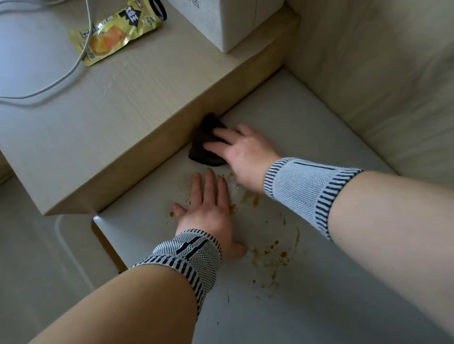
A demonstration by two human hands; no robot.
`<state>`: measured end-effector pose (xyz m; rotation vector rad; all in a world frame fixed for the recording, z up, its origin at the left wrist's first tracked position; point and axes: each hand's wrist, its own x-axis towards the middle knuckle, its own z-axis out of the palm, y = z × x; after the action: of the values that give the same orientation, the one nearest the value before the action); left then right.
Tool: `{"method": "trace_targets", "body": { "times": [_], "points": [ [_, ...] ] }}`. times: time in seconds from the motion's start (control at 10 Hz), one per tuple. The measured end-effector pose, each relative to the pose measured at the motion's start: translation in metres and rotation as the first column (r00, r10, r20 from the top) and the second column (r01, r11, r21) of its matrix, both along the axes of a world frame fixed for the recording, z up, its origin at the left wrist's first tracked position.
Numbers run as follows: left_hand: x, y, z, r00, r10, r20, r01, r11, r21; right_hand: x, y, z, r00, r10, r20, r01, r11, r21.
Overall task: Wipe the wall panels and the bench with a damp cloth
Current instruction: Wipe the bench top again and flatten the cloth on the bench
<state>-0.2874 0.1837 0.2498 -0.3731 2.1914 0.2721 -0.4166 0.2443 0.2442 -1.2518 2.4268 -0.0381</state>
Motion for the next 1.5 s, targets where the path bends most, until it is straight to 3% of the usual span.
{"method": "trace_targets", "body": {
  "times": [0.1,0.2,0.3,0.4,0.5,0.6,0.7,0.8,0.9,1.0,1.1,1.2,1.3,1.4,1.5],
  "points": [
    [0.000,0.000,0.000,1.000,0.006,0.015,-0.007,1.000,0.010,-0.039,0.025,0.005,0.995,-0.067,-0.077,0.072,0.995,0.063],
    [0.000,-0.001,-0.002,1.000,-0.001,0.016,0.001,1.000,0.014,-0.075,0.049,0.001,0.837,-0.520,-0.168,0.534,0.844,0.046],
    [-0.001,-0.001,-0.002,1.000,0.000,0.018,0.000,1.000,0.017,-0.068,0.032,-0.002,0.747,-0.657,-0.099,0.663,0.746,0.055],
    [-0.001,0.000,0.000,1.000,-0.004,0.014,0.004,1.000,0.007,-0.032,0.012,0.000,0.938,-0.342,-0.055,0.341,0.940,-0.021],
    [-0.002,0.000,0.000,1.000,-0.003,0.014,0.003,1.000,0.001,-0.018,0.021,0.004,0.997,0.081,-0.004,-0.081,0.996,-0.023],
    [-0.002,0.000,-0.001,1.000,0.003,0.019,-0.003,1.000,0.005,-0.048,0.051,0.004,0.995,-0.065,-0.073,0.067,0.997,0.032],
    [-0.002,-0.001,-0.002,1.000,0.002,0.031,-0.002,1.000,0.008,-0.069,0.066,-0.004,0.807,-0.586,-0.077,0.587,0.810,-0.010],
    [-0.001,0.000,-0.003,1.000,0.003,0.021,-0.003,1.000,0.005,-0.040,0.039,-0.004,0.855,-0.515,-0.064,0.515,0.857,-0.018],
    [-0.001,0.000,-0.004,1.000,-0.002,0.005,0.002,1.000,-0.006,0.005,0.032,-0.001,0.997,-0.071,0.004,0.071,0.996,-0.046],
    [-0.001,0.000,-0.004,1.000,-0.001,0.009,0.001,1.000,0.001,-0.015,0.065,-0.001,0.998,0.048,-0.048,-0.046,0.999,0.027],
    [-0.001,-0.001,-0.004,1.000,0.001,0.024,-0.001,1.000,0.002,-0.045,0.094,-0.013,0.889,-0.445,-0.110,0.441,0.895,-0.058],
    [-0.002,-0.001,-0.003,0.999,-0.003,0.032,0.003,1.000,0.001,-0.025,0.074,-0.014,0.780,-0.612,-0.128,0.612,0.790,-0.049],
    [-0.002,0.000,-0.002,0.999,-0.008,0.035,0.009,1.000,-0.023,0.012,0.063,-0.014,0.955,-0.289,-0.059,0.283,0.954,-0.098],
    [-0.003,0.001,-0.002,0.999,-0.006,0.044,0.008,0.999,-0.031,-0.002,0.099,-0.019,0.992,-0.022,-0.128,0.002,0.989,-0.150],
    [-0.005,0.000,-0.004,0.998,-0.008,0.063,0.010,1.000,-0.030,-0.030,0.135,-0.023,0.875,-0.455,-0.166,0.452,0.890,-0.058]
  ]
}}
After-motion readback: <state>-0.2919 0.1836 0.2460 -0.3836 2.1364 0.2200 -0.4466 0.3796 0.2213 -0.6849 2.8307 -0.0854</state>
